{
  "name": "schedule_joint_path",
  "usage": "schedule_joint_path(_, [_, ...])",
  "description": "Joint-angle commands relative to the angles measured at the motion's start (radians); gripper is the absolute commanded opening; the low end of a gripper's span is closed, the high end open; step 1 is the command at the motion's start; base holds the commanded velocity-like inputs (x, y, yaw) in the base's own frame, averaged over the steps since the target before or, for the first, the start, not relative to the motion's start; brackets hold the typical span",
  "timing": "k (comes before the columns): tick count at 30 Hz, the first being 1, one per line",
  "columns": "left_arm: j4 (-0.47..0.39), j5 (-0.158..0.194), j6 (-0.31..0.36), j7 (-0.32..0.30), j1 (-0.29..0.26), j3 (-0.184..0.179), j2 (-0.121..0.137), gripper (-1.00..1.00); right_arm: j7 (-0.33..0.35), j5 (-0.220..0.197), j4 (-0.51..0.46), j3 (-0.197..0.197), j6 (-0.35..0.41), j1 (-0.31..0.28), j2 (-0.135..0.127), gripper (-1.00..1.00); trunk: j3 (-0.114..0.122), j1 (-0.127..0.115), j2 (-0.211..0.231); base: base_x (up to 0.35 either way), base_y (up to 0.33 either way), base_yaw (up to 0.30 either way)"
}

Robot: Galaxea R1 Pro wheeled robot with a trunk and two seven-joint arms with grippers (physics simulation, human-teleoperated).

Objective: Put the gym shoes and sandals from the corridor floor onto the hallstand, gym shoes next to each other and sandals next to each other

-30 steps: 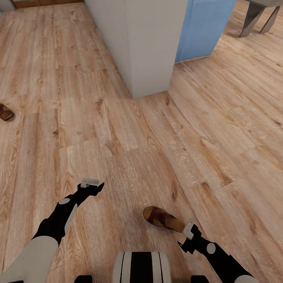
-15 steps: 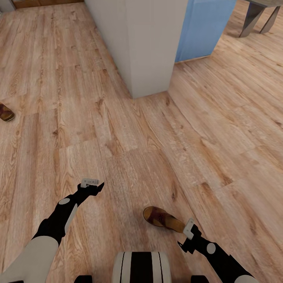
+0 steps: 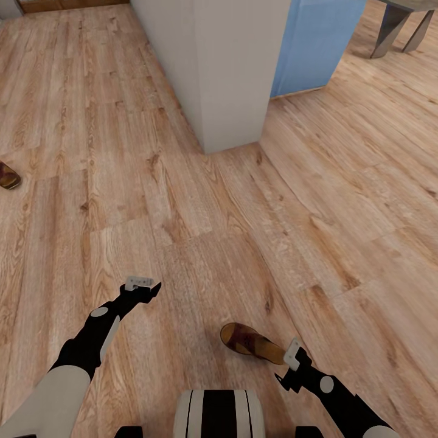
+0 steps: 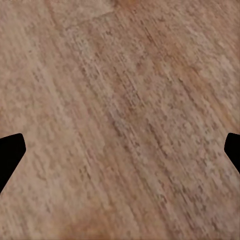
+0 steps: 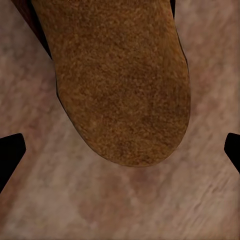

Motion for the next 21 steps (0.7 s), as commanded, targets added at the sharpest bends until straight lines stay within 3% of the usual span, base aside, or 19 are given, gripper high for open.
schedule_joint_path(1, [-0.002, -0.009, 0.005, -0.008, 0.0, 0.005, -0.001, 1.0, 0.0, 0.011, -0.001, 0.001, -0.004, 0.0, -0.001, 1.0, -0.001, 0.0, 0.0, 0.002, -0.001, 0.0])
schedule_joint_path(21, [-0.002, -0.01, 0.012, -0.008, 0.0, 0.005, -0.001, 1.0, 0.0, 0.01, -0.001, 0.001, -0.004, 0.0, -0.001, 1.0, -0.001, 0.0, 0.0, 0.027, 0.0, 0.0])
